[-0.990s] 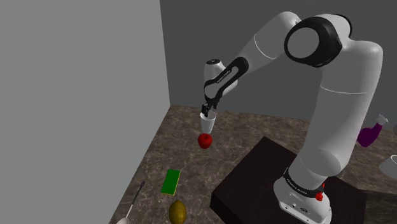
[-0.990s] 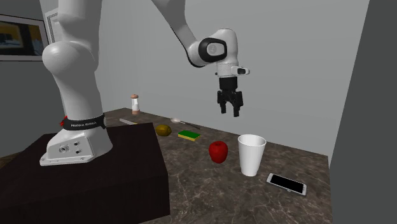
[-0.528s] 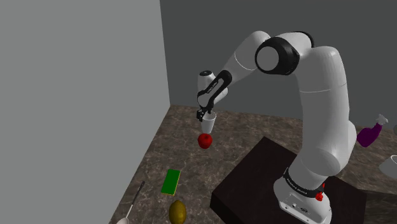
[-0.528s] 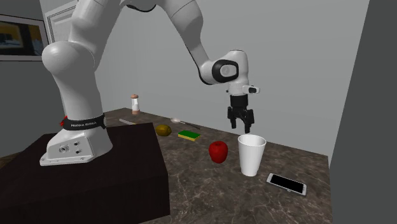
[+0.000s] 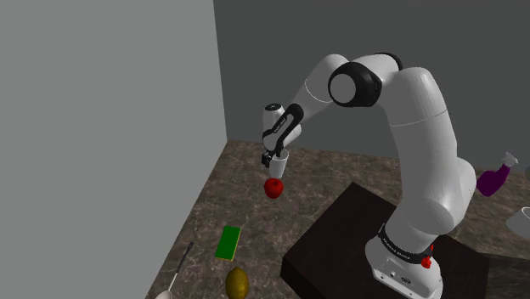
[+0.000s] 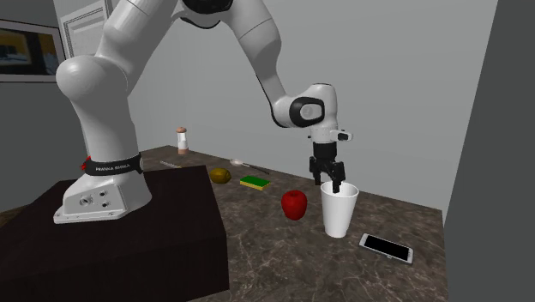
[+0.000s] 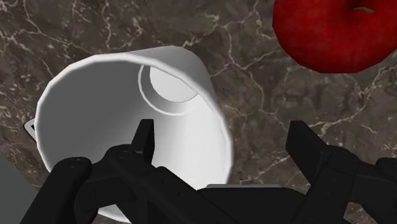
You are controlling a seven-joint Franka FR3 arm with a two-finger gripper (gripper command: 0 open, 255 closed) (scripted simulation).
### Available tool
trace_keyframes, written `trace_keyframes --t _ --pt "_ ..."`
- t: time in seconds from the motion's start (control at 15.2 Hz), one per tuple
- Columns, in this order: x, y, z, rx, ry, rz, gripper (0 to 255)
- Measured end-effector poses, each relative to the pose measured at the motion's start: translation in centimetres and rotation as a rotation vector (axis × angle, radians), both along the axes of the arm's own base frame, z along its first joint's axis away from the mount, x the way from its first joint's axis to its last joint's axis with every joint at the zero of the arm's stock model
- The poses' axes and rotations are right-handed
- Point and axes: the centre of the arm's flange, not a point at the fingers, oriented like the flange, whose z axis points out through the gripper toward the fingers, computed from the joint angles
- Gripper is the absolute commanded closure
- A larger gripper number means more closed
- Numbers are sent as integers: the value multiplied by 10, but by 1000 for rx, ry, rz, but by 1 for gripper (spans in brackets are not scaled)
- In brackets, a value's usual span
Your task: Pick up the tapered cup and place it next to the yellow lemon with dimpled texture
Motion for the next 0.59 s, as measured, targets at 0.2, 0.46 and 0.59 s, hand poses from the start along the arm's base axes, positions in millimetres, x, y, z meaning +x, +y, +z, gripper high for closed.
trace_keyframes --t 0.2,0.46,0.59 --pt "1 0 -7 0 0 0 0" --pt "1 0 -7 0 0 0 0" --pt "1 0 -7 0 -1 0 255"
